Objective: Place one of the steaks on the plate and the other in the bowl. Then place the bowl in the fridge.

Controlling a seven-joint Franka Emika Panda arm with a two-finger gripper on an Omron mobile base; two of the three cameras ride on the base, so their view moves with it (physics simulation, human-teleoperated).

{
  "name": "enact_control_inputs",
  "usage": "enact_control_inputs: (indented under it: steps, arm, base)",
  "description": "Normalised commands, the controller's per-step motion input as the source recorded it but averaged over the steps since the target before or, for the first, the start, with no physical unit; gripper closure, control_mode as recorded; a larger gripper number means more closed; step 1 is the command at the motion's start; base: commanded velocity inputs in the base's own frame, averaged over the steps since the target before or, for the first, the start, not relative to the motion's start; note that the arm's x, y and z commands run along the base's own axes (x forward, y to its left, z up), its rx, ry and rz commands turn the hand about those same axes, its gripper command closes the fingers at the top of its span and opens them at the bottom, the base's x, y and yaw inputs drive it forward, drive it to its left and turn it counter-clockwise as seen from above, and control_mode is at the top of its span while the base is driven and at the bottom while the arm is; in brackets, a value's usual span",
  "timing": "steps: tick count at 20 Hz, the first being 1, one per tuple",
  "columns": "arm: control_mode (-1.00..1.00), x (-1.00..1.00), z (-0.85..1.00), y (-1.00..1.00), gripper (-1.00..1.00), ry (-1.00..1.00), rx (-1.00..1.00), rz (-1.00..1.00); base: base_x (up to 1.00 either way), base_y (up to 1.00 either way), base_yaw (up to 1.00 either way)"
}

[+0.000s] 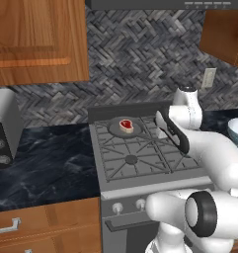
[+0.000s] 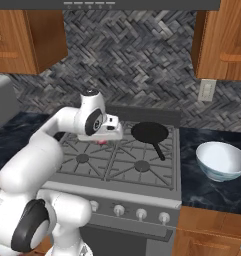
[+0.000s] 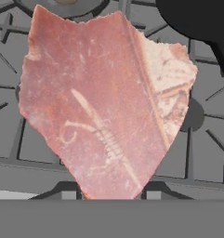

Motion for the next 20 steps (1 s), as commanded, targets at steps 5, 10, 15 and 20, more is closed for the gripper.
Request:
enact_control_inputs:
  steps: [5, 10, 15, 20]
  arm:
    - [-1.0, -0.08, 0.0, 0.06, 1.0, 0.03, 0.14, -0.06]
    - [-1.0, -0.13, -0.03, 0.14, 1.0, -0.03, 0.03, -0.07]
    - [-1.0, 0.0, 0.0, 0.04, 1.0, 0.0, 0.0, 0.0]
    - [1.0, 0.0, -0.02, -0.01, 1.0, -0.01, 0.0, 0.0]
  base:
    - [0.0, 0.0, 0.0]
    - [0.0, 0.0, 0.0]
    - [0.0, 0.0, 0.0]
    - [0.0, -0.19, 0.0]
